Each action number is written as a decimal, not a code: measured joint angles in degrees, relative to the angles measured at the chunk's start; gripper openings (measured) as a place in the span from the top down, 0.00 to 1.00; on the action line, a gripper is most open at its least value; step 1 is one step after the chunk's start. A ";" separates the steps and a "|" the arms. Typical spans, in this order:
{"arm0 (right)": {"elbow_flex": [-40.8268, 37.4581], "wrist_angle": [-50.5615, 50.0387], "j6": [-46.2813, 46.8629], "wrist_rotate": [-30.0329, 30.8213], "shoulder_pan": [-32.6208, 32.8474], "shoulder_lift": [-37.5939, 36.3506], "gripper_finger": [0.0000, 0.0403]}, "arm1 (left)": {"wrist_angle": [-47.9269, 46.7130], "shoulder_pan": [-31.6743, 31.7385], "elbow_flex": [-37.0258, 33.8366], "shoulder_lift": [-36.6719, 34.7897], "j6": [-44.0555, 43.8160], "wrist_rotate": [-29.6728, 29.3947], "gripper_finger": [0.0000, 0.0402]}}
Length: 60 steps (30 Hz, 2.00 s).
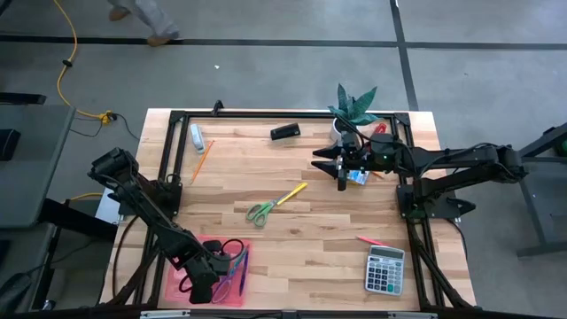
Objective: Pack school essentials
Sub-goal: Adjust the purple scissors in the supply box, then put the left orange pencil into the supply box
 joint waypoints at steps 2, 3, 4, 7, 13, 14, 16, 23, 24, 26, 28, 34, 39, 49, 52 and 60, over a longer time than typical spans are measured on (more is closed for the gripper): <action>-0.01 -0.28 0.03 0.00 0.00 0.01 0.57 | 0.04 0.73 -0.02 0.22 0.00 -0.10 1.00; -0.02 -0.27 0.07 -0.01 0.00 0.01 0.57 | 0.17 1.19 -0.02 0.46 0.02 -0.15 1.00; -0.02 -0.26 0.04 -0.01 0.00 0.01 0.57 | 0.10 1.57 -0.02 0.71 0.29 -0.19 1.00; -0.02 -0.27 0.00 0.16 0.00 0.00 0.57 | 1.75 2.58 -0.02 2.37 2.26 -0.21 1.00; -0.02 -0.23 0.39 1.71 0.00 -0.01 0.57 | 4.78 4.28 0.05 4.49 4.04 2.42 1.00; -0.02 -0.26 0.39 1.76 0.00 0.01 0.57 | 3.33 4.46 0.02 3.82 4.04 2.25 1.00; -0.02 -0.23 0.22 1.80 0.00 0.01 0.57 | 0.45 4.52 -0.06 1.91 4.05 0.72 1.00; -0.02 -0.10 -0.62 1.83 0.00 -0.02 0.57 | -9.60 6.78 -0.06 -9.99 7.84 -6.81 1.00; -0.02 -0.22 -1.01 1.83 0.00 0.00 0.57 | -9.75 7.51 -0.04 -11.90 9.06 -8.30 1.00; -0.02 -0.10 -1.42 1.85 0.00 -0.02 0.57 | -9.97 9.31 -0.05 -15.92 12.52 -11.14 1.00; -0.02 -0.15 -1.53 1.85 0.00 -0.01 0.57 | -8.21 11.58 -0.02 -19.99 16.14 -14.82 1.00; -0.02 0.71 -1.53 1.85 0.04 0.01 0.57 | 0.09 20.42 -0.05 -30.94 29.27 -25.47 1.00; -0.02 1.25 -1.53 1.63 0.06 -0.02 0.57 | 22.48 29.01 -6.22 -37.93 39.38 -23.33 1.00; -0.02 2.42 -2.32 1.52 0.07 -0.02 0.57 | 52.06 42.57 -23.42 -40.87 34.65 -7.16 1.00; -0.02 2.85 -2.60 1.48 0.07 -0.02 0.57 | 51.99 43.36 -23.34 -40.87 35.81 -7.03 1.00; -0.02 3.28 -3.52 1.41 0.07 -0.02 0.57 | 52.00 43.78 -23.27 -40.87 37.93 -7.06 0.97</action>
